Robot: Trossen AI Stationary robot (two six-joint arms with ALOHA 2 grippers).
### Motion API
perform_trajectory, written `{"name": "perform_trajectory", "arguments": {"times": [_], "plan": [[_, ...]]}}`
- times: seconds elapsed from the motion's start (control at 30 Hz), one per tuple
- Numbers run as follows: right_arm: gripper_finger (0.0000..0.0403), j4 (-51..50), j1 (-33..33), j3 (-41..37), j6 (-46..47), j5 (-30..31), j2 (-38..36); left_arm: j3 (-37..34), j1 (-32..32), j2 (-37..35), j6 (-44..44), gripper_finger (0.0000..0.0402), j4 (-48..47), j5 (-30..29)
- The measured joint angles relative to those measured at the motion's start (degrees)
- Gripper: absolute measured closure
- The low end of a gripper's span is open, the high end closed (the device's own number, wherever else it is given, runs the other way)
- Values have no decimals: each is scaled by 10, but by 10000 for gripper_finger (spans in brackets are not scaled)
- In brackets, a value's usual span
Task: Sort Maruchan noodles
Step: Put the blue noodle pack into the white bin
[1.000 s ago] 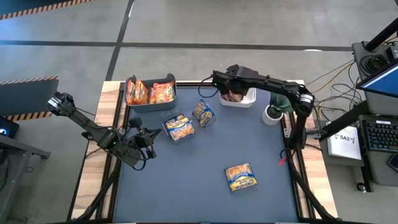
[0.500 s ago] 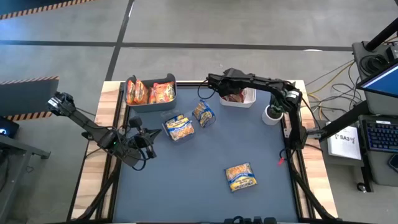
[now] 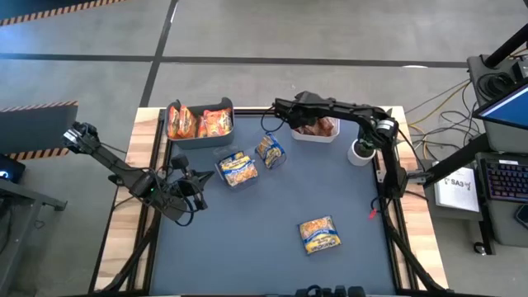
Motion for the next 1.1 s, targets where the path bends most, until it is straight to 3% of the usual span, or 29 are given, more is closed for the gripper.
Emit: {"name": "perform_trajectory", "arguments": {"times": [0.23, 0.4, 0.67, 0.87, 1.1], "plan": [[287, -1, 8, 0, -36, -6, -21, 0, 0, 0, 0, 402, 0, 0], [295, -3, 51, 0, -91, -46, -63, 0, 0, 0, 0, 402, 0, 0], [341, -1, 196, 0, -135, -116, -141, 0, 0, 0, 0, 402, 11, 0], [389, 4, 320, -2, -135, -121, -168, 0, 0, 0, 4, 402, 30, -3], [394, 8, 442, -35, -118, -152, -177, 0, 0, 0, 20, 402, 87, -4]]}}
